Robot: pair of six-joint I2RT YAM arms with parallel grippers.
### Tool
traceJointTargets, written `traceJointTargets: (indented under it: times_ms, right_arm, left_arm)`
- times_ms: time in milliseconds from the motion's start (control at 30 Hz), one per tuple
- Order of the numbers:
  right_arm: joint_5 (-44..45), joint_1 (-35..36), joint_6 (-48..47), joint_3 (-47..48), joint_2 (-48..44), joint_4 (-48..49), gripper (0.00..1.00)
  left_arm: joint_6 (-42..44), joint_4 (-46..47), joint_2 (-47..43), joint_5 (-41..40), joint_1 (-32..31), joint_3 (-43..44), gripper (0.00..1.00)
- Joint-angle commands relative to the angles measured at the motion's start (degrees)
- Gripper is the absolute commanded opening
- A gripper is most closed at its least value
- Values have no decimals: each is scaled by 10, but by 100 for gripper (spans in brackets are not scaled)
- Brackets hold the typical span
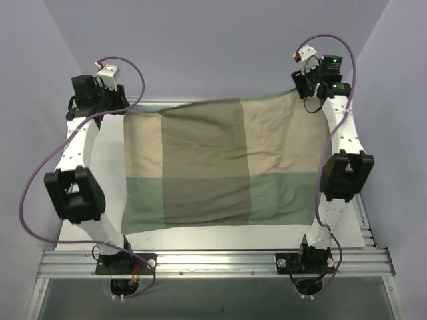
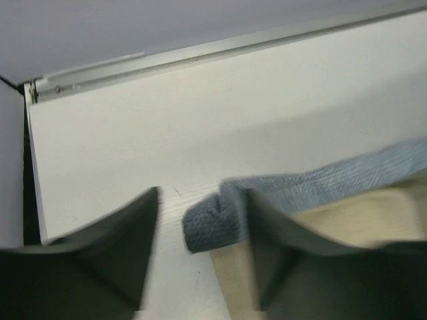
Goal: Put the pillow into the pillowcase
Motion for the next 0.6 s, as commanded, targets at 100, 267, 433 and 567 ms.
traceJointTargets:
  times_ms: [100,267,433,567]
  right_arm:
    - [219,11,-16,288,155,1,99]
    - [154,7,-9,102,-24,2,100]
    - [88,7,1,-52,-125,-121,100]
    - [50,7,31,-144,-174,-217,100]
  left_arm:
    - [21,-215,234,-176,25,414,97]
    - [30,-251,187,-155,40,395,97]
    - [60,-269,88,-82,23,224,98]
    - [84,-275,-22,-26,-3,65,97]
